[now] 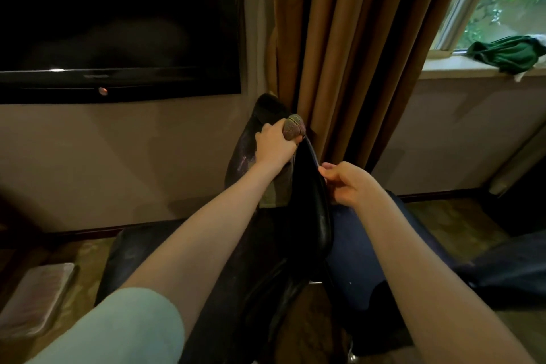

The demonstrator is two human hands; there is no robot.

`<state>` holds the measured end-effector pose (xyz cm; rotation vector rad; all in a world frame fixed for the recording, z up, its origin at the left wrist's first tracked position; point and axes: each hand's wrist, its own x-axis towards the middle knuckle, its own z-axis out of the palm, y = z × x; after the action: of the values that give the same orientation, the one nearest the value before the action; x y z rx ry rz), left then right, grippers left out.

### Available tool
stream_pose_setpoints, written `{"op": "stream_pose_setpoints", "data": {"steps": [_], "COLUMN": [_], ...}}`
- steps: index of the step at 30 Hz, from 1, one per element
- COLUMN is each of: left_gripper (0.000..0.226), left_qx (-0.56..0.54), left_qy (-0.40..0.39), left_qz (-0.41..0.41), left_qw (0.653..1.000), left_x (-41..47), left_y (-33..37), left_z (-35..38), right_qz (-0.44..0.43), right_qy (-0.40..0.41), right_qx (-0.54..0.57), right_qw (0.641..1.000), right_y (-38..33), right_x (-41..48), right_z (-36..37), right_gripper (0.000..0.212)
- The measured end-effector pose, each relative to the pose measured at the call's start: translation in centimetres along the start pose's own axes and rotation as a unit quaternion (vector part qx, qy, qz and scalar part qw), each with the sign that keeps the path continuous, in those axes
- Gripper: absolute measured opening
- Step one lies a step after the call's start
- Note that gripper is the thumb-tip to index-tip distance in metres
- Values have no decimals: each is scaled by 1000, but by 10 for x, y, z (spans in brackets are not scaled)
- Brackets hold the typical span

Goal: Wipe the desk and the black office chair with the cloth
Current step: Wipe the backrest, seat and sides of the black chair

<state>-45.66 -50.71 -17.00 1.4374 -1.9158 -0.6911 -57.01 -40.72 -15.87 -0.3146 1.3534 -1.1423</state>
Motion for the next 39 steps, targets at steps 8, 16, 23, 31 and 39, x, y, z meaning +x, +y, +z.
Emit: {"op": "stream_pose_setpoints", "data": {"steps": [8, 16, 23, 31, 39], "left_gripper": [19, 32, 33, 14, 31], "left_qx": [14, 3, -50, -47, -25], "left_qy": [2, -1, -21, 32, 40], "left_qz": [-26, -29, 36, 79, -11], "left_qw": [1000, 1000, 998, 995, 999], "left_x": [54, 61, 36, 9, 69], "left_y": [-17, -21, -19, -31, -28], "left_z": [-4, -4, -15, -3, 0], "right_qz": [-8, -34, -122, -228, -252], "right_qy": [26, 98, 143, 218, 194], "right_qx": [-132, -188, -179, -480, -452], "right_qw": [991, 977, 966, 819, 833], "right_y": [-20, -25, -41, -34, -32], "right_x": [10, 18, 20, 42, 53], "right_z": [12, 22, 46, 80, 72], "right_gripper": [24, 26, 19, 35, 41]}}
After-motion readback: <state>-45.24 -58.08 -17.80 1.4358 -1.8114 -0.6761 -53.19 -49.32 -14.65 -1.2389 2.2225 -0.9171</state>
